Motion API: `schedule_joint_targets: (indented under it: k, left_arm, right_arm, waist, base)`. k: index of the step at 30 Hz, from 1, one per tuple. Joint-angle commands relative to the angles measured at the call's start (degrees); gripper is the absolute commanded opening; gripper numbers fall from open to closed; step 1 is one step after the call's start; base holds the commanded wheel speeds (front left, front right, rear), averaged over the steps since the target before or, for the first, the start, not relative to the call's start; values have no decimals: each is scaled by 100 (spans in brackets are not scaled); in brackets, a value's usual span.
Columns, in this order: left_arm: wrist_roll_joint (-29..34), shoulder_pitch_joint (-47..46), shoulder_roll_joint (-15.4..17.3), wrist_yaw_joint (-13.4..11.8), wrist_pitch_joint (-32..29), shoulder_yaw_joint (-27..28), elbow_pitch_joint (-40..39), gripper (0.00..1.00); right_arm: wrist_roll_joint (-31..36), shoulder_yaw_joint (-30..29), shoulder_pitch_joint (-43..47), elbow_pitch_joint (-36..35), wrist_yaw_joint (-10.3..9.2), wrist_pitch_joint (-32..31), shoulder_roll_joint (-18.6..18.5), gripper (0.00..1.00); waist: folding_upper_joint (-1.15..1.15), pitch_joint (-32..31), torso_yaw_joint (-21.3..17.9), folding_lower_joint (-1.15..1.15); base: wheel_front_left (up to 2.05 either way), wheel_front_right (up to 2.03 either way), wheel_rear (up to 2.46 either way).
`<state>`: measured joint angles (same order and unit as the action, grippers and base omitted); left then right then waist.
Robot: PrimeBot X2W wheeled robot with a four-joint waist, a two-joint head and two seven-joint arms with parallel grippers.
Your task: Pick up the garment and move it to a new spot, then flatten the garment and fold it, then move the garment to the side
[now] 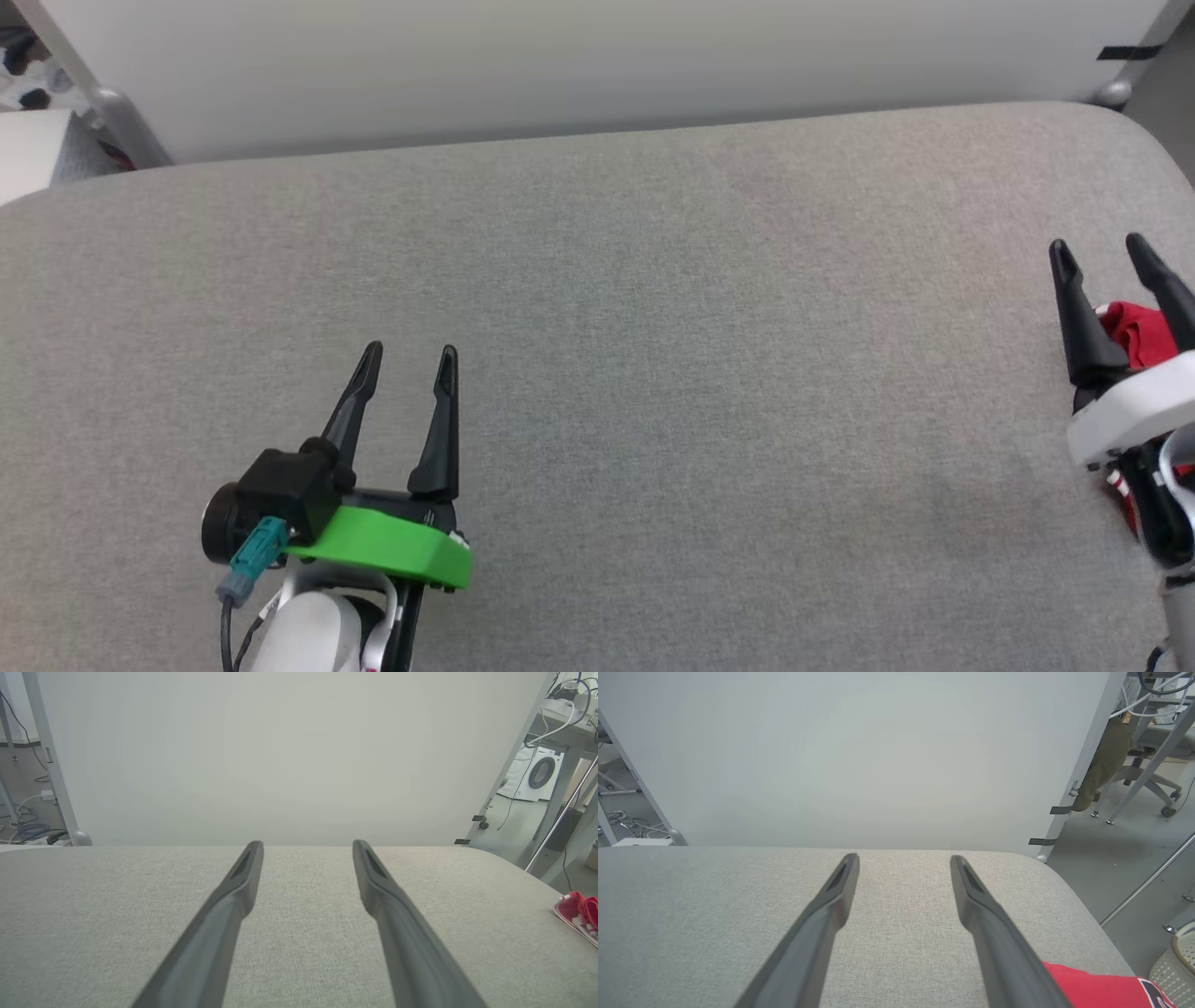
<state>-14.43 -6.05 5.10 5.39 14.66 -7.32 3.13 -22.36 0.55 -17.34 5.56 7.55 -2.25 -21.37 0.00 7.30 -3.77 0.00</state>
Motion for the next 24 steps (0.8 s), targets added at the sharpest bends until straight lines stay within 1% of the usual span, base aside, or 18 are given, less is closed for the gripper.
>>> schedule_joint_targets:
  k: [1, 6, 12, 15, 19, 24]
  left_arm:
    - [79, 135, -46, 33, 34, 52, 8, 100]
    - [175, 372, -124, 77, 34, 189, 55, 100]
    - [230, 547, -178, 130, 34, 294, 93, 100]
    - [235, 607, -194, 152, 34, 338, 118, 100]
    - [244, 624, -206, 176, 34, 356, 169, 100]
    - [260, 610, -214, 193, 34, 364, 208, 100]
  right_arm:
    - [23, -53, 199, -130, -6, 104, 165, 100]
    - [261, -142, 884, -478, -6, 537, 820, 100]
    - [488, -96, 1448, -518, -6, 1106, 1363, 100]
    - [607, -43, 1640, -442, -6, 1298, 1523, 100]
    - [713, -10, 1737, -278, -6, 1433, 1640, 100]
    - [782, 44, 1716, -126, -6, 1524, 1706, 100]
  waist:
    - [0, -386, 368, 0]
    - [0, -475, 488, 0]
    - [0, -533, 574, 0]
    - [0, -549, 592, 0]
    - [0, -548, 605, 0]
    - [0, -534, 614, 0]
  base:
    - [0, 0, 0]
    - [0, 0, 0]
    - [0, 0, 0]
    - [0, 0, 0]
    - [0, 0, 0]
    - [0, 0, 0]
